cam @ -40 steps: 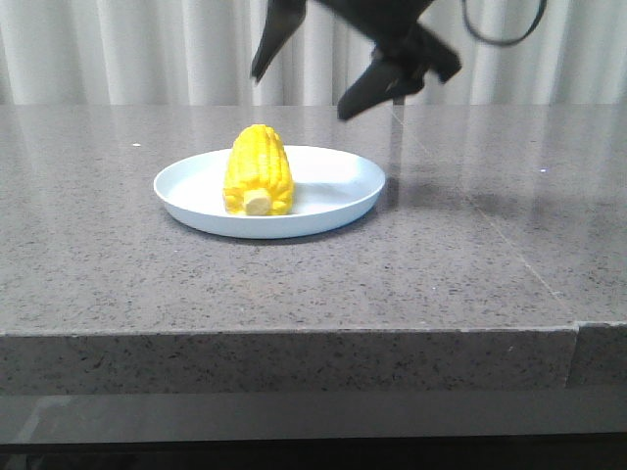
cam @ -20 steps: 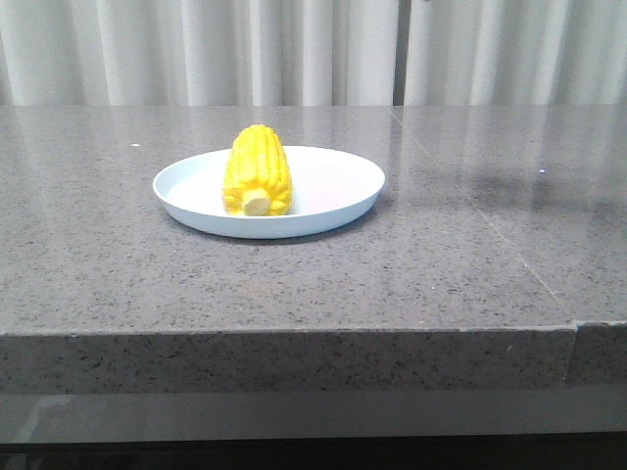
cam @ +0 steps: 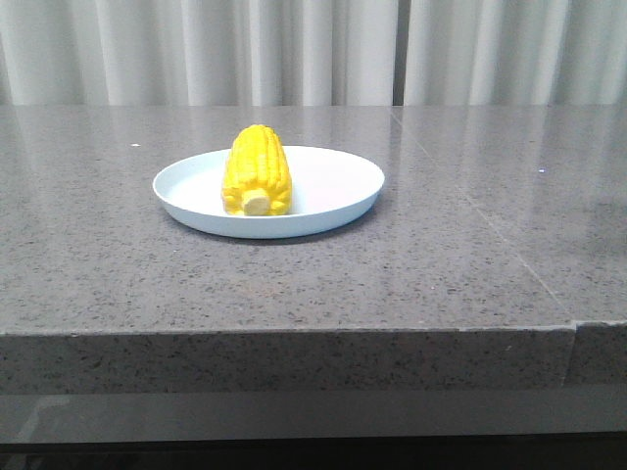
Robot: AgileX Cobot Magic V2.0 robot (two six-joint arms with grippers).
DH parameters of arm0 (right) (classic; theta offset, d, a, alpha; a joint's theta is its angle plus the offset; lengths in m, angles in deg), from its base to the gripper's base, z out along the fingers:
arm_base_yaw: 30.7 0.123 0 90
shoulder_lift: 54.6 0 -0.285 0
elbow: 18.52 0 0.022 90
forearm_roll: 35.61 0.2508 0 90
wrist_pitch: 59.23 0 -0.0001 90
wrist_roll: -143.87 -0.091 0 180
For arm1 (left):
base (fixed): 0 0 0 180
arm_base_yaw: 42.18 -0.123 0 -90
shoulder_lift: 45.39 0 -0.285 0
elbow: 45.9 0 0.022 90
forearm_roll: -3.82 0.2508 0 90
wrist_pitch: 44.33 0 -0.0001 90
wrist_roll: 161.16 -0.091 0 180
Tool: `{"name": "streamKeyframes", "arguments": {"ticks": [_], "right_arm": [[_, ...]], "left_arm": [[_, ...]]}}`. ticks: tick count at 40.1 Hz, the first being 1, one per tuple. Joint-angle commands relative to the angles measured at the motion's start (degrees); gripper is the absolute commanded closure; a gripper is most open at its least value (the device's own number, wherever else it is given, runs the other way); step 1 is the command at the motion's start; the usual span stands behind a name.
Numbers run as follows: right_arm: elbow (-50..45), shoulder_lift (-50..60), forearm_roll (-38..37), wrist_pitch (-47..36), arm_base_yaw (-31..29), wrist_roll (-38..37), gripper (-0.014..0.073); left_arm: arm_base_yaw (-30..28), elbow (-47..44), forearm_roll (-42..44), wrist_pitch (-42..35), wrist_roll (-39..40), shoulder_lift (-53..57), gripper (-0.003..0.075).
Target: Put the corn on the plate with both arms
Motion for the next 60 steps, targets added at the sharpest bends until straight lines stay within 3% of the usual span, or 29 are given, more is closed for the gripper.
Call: {"name": "streamKeyframes", "arguments": {"ticks": [1,9,23,60], "right_arm": [[-6.3,7.8,-0.8,-9.0,-0.4,0.5,0.0685],[-20.4,23.0,-2.4,-17.2,-0.4,0.5,0.0685],[-32.4,45.4,-2.5,-19.1,-0.4,0.5,0.0685],[-32.9,47.5,-2.5,-18.9,-0.4,0.5,0.0685]], "left_arm": [[-0.3,1.5,-0.2,-5.1,0.0,-0.6,0.0741],[-0.3,1.5,-0.2,-5.1,0.0,-0.6,0.0741],[-0.3,1.5,-0.2,-5.1,0.0,-0.6,0.0741],[-0.3,1.5,-0.2,-5.1,0.0,-0.6,0.0741]]}}
